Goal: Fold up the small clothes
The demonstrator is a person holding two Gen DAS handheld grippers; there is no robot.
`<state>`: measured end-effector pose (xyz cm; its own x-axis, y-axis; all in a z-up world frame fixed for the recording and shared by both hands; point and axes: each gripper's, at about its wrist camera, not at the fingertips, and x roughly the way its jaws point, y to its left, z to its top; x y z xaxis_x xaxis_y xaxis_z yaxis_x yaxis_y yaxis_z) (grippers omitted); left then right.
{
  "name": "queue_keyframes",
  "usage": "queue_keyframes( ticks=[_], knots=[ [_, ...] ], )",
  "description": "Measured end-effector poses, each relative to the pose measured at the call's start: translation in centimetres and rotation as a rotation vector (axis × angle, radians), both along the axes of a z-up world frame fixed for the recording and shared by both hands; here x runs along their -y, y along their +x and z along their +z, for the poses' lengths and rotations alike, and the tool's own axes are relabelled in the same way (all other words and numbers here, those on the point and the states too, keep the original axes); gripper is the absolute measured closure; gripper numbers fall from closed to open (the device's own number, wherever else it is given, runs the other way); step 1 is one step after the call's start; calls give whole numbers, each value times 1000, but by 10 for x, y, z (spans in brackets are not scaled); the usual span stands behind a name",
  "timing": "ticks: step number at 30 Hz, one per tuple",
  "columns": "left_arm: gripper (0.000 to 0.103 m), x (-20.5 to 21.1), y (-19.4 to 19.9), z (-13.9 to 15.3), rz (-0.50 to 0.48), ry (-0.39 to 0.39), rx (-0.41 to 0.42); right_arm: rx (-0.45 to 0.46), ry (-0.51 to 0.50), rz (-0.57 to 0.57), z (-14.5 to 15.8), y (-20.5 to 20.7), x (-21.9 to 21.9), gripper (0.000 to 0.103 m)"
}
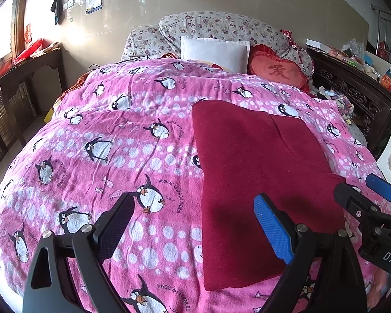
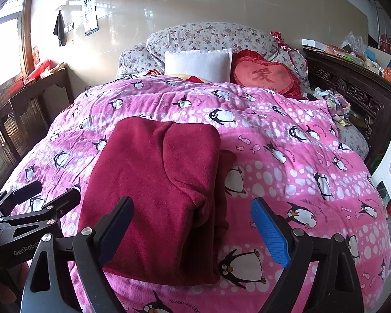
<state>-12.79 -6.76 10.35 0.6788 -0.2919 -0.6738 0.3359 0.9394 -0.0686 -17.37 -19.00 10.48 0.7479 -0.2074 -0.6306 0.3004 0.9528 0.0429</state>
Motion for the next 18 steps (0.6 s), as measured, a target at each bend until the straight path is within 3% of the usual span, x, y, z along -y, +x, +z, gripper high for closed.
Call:
queue_keyframes(
  ticks=[13,18],
  knots=[
    [10,-1,1,-1,0,-3,1,0,2,-2,-1,0,0,9],
    [10,-1,-1,-2,-4,-4,39,-2,3,-1,-2,0,0,9]
  ],
)
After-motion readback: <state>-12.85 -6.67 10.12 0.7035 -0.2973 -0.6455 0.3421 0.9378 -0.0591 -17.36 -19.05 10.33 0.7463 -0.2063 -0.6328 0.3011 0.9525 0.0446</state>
